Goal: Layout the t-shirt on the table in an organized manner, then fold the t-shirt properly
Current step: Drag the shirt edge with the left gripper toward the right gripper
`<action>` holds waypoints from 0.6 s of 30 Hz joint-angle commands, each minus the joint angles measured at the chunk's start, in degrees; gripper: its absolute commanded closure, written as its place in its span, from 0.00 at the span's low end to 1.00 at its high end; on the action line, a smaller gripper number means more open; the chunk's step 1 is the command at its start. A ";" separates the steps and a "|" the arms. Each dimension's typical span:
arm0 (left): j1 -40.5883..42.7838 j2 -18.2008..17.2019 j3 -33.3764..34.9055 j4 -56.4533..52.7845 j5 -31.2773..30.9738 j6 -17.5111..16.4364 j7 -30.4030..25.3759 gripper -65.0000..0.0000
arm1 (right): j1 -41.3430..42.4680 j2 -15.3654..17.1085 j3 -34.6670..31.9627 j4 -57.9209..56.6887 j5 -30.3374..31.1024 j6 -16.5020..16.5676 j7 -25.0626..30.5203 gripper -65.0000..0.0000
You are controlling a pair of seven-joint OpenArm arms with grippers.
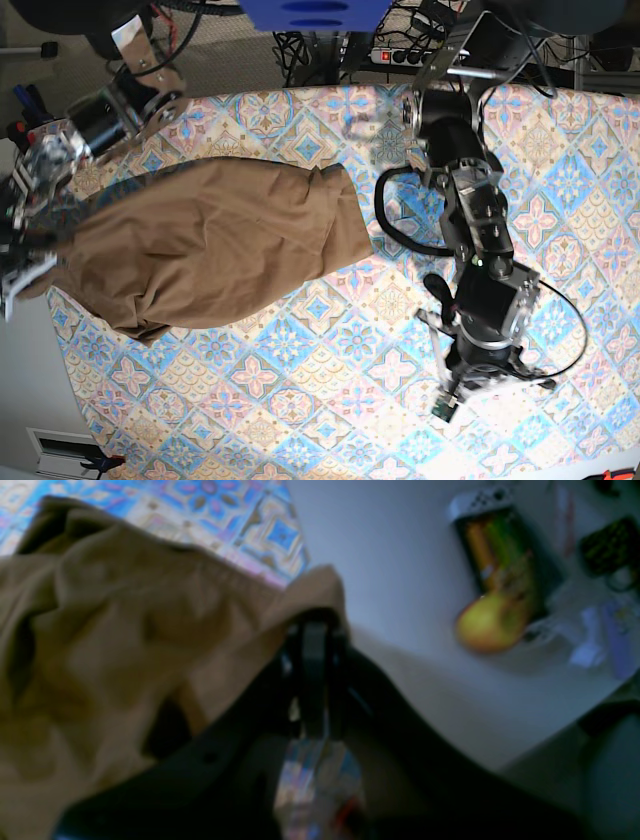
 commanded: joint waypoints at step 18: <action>24.97 4.44 10.78 0.52 1.69 0.10 -1.96 0.77 | -1.99 0.50 -2.48 0.38 -4.11 -0.07 2.34 1.00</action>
